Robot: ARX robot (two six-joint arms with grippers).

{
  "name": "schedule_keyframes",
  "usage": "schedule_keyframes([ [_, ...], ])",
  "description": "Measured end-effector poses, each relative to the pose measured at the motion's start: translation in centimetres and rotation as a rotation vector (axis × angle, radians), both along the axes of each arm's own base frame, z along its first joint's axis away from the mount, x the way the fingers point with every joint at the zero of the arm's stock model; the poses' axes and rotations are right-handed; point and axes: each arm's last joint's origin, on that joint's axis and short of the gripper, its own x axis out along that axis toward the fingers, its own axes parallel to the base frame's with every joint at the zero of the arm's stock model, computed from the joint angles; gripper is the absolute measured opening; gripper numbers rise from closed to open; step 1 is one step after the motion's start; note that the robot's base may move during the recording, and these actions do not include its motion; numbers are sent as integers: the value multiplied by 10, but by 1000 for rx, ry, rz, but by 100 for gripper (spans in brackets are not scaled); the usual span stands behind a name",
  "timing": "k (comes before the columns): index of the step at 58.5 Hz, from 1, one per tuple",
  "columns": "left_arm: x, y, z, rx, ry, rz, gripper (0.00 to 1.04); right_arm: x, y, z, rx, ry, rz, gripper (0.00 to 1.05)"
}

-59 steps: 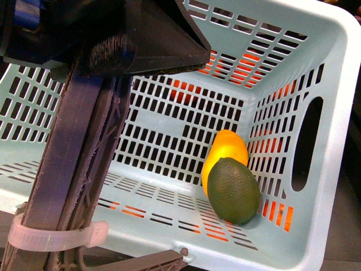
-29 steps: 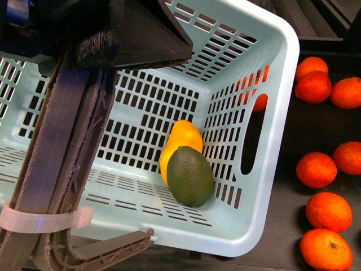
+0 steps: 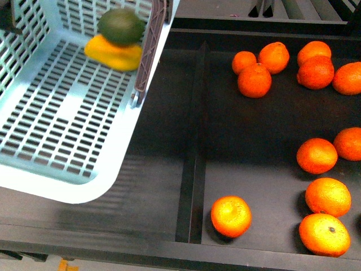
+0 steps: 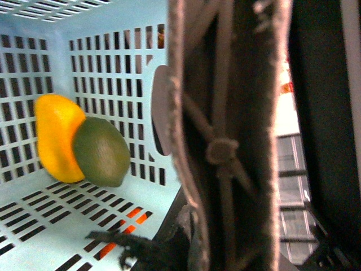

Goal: Pick mango and avocado into basket

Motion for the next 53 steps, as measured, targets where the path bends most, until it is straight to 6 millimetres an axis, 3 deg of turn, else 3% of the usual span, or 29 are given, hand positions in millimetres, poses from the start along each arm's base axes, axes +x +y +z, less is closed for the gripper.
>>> schedule_keyframes([
  [8, 22, 7, -30, -80, 69, 52, 4, 0, 0, 0, 0, 0, 0, 96],
  [25, 54, 4, -58, -219, 117, 36, 4, 0, 0, 0, 0, 0, 0, 96],
  [39, 80, 9, -98, -216, 187, 68, 4, 0, 0, 0, 0, 0, 0, 96],
  [45, 87, 6, -98, -220, 192, 48, 4, 0, 0, 0, 0, 0, 0, 96],
  [47, 89, 5, -98, -215, 208, 35, 8, 0, 0, 0, 0, 0, 0, 96],
  [53, 90, 4, -95, -186, 237, 32, 37, 0, 0, 0, 0, 1, 0, 96],
])
